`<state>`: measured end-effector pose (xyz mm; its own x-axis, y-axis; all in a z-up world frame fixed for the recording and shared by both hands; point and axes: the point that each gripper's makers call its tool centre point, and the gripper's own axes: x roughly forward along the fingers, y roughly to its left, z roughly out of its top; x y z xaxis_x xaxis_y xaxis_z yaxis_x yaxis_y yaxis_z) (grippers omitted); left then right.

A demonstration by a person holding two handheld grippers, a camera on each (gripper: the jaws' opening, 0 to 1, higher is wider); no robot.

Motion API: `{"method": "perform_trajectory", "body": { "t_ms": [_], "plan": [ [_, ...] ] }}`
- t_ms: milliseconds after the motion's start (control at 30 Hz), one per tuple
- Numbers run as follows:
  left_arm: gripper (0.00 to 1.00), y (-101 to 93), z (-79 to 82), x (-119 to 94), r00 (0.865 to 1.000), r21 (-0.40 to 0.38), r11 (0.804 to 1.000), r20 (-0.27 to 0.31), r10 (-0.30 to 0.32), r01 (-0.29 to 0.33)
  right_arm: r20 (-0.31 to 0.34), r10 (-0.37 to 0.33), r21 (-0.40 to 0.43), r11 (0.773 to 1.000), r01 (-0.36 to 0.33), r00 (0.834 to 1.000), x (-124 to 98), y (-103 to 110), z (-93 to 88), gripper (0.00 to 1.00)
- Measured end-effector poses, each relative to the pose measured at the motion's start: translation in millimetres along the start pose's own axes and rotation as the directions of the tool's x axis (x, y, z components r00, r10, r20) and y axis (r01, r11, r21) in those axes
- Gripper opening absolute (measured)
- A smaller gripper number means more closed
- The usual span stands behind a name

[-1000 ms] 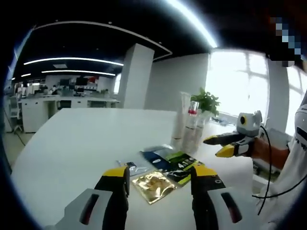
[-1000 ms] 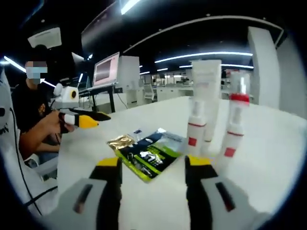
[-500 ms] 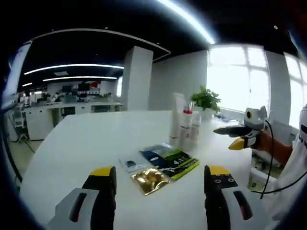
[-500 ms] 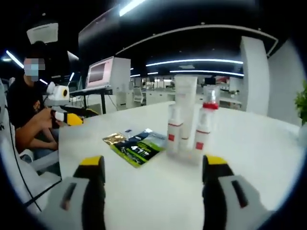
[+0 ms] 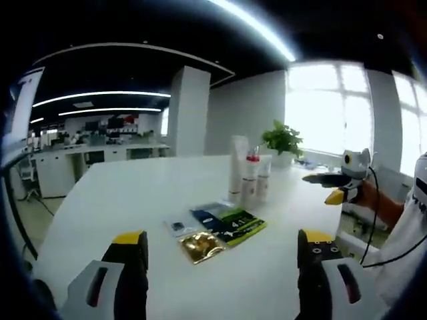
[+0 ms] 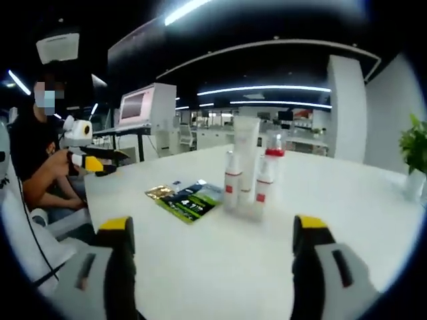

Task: Arrange the skincare products in the storage area until every visible bottle or jar stands upright without overlapping.

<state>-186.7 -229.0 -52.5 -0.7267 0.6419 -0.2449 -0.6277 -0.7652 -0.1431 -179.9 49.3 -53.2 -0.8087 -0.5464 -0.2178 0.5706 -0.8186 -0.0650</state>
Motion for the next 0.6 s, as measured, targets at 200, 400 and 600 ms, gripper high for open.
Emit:
{"method": "perform_trajectory", "body": {
  "t_ms": [200, 400, 600],
  "plan": [
    [0.99, -1.3, -9.6, -15.4, 1.0, 0.009, 1.0, -0.019, 0.008, -0.008, -0.002, -0.01, -0.002, 1.0, 0.01, 1.0, -16.5, 2.4, 0.7, 1.0],
    [0.99, 1.1, -15.4, -31.0, 0.998, 0.043, 0.998, -0.038, 0.042, -0.04, -0.012, -0.013, -0.009, 1.0, 0.013, 1.0, -31.5, 4.4, -1.0, 1.0],
    [0.99, 0.0, -14.2, -43.5, 0.997, 0.041, 0.997, -0.035, 0.063, -0.062, -0.023, -0.032, -0.014, 0.999, 0.032, 0.999, -47.4, 1.2, -3.4, 1.0]
  ]
}}
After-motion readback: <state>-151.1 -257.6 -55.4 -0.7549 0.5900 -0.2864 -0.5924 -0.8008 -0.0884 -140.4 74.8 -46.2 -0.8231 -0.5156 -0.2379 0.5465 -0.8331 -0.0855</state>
